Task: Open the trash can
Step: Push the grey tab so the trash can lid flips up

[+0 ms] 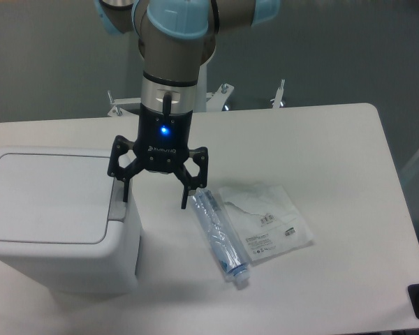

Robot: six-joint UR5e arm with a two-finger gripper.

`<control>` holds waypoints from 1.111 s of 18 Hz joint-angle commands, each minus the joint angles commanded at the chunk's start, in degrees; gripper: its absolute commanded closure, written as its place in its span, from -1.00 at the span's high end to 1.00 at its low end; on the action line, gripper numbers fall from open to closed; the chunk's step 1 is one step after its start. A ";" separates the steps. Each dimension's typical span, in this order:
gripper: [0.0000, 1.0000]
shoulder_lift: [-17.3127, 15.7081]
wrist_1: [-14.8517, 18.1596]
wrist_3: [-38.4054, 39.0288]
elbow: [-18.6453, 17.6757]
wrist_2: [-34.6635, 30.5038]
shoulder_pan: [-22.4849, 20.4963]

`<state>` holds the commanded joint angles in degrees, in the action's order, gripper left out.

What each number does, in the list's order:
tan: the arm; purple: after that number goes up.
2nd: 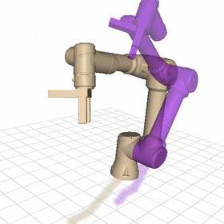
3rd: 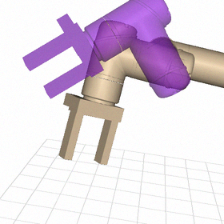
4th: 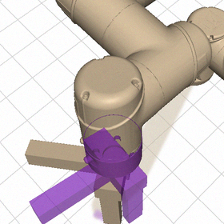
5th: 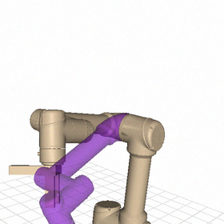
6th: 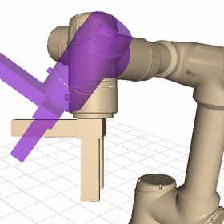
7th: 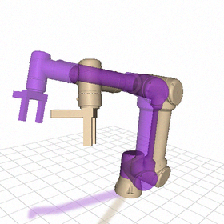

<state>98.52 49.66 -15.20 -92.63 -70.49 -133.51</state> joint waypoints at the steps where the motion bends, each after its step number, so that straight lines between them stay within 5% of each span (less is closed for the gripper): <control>1: 1.00 0.00 0.00 0.09 0.00 0.00 0.00; 13: 1.00 0.18 0.00 0.17 0.35 0.09 0.00; 20: 1.00 -1.32 -0.09 -0.88 3.86 -0.09 -0.70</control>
<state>97.21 49.57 -16.08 -88.78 -70.58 -134.21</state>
